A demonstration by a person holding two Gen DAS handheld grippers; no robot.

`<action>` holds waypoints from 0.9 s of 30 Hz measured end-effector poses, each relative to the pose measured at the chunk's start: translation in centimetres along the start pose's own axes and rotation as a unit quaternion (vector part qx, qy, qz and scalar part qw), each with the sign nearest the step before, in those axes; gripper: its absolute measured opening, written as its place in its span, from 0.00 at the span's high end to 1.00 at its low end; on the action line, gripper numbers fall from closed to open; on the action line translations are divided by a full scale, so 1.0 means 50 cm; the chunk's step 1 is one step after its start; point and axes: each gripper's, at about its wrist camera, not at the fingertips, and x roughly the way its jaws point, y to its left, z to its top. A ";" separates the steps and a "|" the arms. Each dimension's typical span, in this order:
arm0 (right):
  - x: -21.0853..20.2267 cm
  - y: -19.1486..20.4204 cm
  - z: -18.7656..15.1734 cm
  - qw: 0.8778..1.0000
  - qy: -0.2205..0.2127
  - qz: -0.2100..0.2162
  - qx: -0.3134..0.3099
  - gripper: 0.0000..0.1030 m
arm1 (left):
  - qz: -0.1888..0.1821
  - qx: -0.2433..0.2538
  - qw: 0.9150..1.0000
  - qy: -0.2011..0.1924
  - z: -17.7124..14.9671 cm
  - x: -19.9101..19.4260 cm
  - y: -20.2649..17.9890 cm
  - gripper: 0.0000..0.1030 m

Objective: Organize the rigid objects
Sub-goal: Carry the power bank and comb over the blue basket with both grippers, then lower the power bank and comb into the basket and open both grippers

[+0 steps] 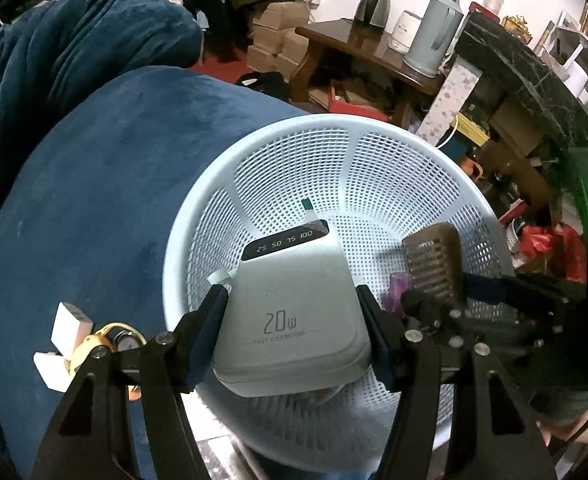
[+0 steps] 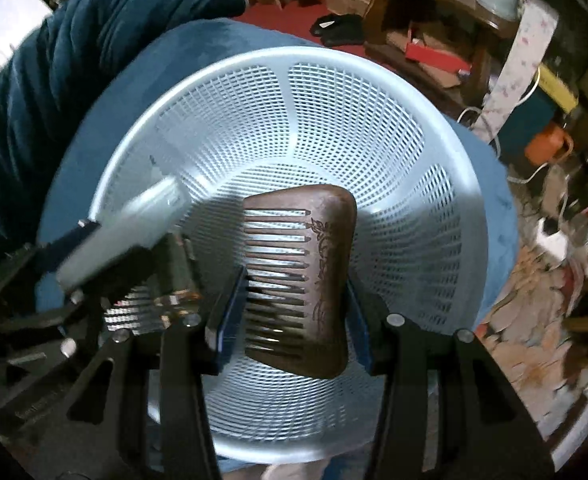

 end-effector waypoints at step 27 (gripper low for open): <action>-0.032 -0.048 0.008 0.998 -0.033 0.031 0.036 0.26 | 0.017 -0.050 0.999 0.008 -0.002 -0.007 0.038 0.11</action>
